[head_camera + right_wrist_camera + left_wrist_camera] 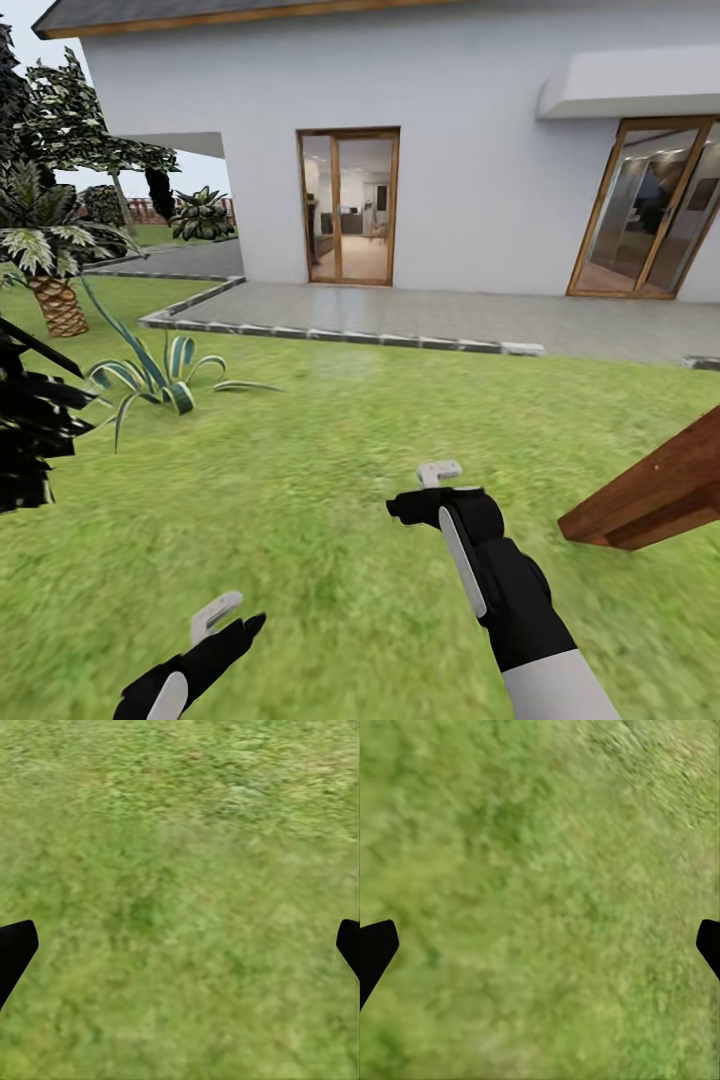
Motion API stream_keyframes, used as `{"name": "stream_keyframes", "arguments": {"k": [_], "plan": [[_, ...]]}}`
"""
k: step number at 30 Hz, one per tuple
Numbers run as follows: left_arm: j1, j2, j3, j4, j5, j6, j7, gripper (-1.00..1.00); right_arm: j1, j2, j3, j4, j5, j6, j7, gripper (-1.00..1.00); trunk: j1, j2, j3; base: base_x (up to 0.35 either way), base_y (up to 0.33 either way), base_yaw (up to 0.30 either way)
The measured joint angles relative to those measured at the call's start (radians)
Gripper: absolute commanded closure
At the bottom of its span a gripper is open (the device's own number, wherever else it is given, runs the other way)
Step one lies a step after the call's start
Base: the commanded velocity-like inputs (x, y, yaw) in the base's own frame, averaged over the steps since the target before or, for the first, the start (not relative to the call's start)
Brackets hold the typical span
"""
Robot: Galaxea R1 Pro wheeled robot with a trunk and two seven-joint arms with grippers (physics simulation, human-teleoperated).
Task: Take the three Easter eggs out of the wicker basket on the lawn in the garden, then place them on the lawn next to a single tree (choose any tree) so that all three eggs are next to the same tree and none are left in the basket.
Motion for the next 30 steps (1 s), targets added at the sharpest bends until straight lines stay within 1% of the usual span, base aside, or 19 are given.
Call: {"name": "stream_keyframes", "arguments": {"k": [24,30], "plan": [[0.0,0.001,0.0,0.001,0.001,-0.002,0.0,-1.0,0.0,0.001,0.001,-0.01,0.001,0.008,0.0,-1.0,0.0,0.0,0.0,0.331,0.0,0.001],[0.0,0.002,0.0,0.0,0.001,0.0,0.001,-1.0,0.0,0.0,-0.002,-0.008,-0.006,0.008,0.001,-1.0,0.0,0.0,0.0,0.331,-0.001,0.19]]}}
